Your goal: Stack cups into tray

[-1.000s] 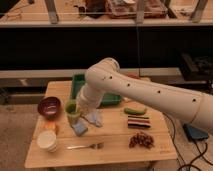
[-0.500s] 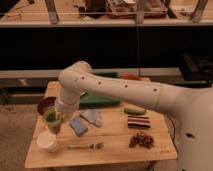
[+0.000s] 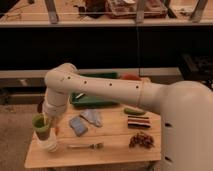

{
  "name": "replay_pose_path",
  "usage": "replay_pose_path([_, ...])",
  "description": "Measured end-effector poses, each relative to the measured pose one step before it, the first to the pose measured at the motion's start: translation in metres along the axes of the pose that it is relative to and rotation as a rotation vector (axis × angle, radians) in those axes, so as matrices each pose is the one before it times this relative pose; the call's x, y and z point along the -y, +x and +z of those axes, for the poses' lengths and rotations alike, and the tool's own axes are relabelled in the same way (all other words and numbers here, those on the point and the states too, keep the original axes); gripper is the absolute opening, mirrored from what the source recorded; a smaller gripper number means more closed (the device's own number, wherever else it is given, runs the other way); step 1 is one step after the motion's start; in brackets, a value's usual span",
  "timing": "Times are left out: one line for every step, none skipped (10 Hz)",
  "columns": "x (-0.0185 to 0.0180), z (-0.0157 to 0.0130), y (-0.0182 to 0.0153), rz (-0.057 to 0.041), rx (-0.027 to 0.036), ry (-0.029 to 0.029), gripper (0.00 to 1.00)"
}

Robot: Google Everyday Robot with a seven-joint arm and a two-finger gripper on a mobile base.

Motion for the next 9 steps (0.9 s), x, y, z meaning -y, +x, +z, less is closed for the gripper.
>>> replay_pose_path([0.00099,0.00519,-0.00172,-0.00901,0.01186,-0.00377,0.11])
replay_pose_path([-0.00065,0.00448,-0.00130,-0.00447,0.00973,-0.00167,0.13])
replay_pose_path([0.00066,0.00306,-0.00115,-0.00432,0.00666,0.00007,0.22])
replay_pose_path([0.00106,0.00217,-0.00053,-0.00373,0.00229,0.00257,0.30])
replay_pose_path([0.00163,0.00229,-0.00037,-0.00561,0.00187,0.00145,0.41])
replay_pose_path([0.00074,0.00167,0.00005,-0.00292,0.00034,-0.00009,0.51])
replay_pose_path([-0.00167,0.00194,0.00056,-0.00108,-0.00264,-0.00698,0.63])
replay_pose_path([-0.00179,0.00172,0.00037,0.00360,-0.00142,-0.00622,0.71])
replay_pose_path([-0.00120,0.00166,0.00071,0.00569,-0.00279,-0.00527,0.78])
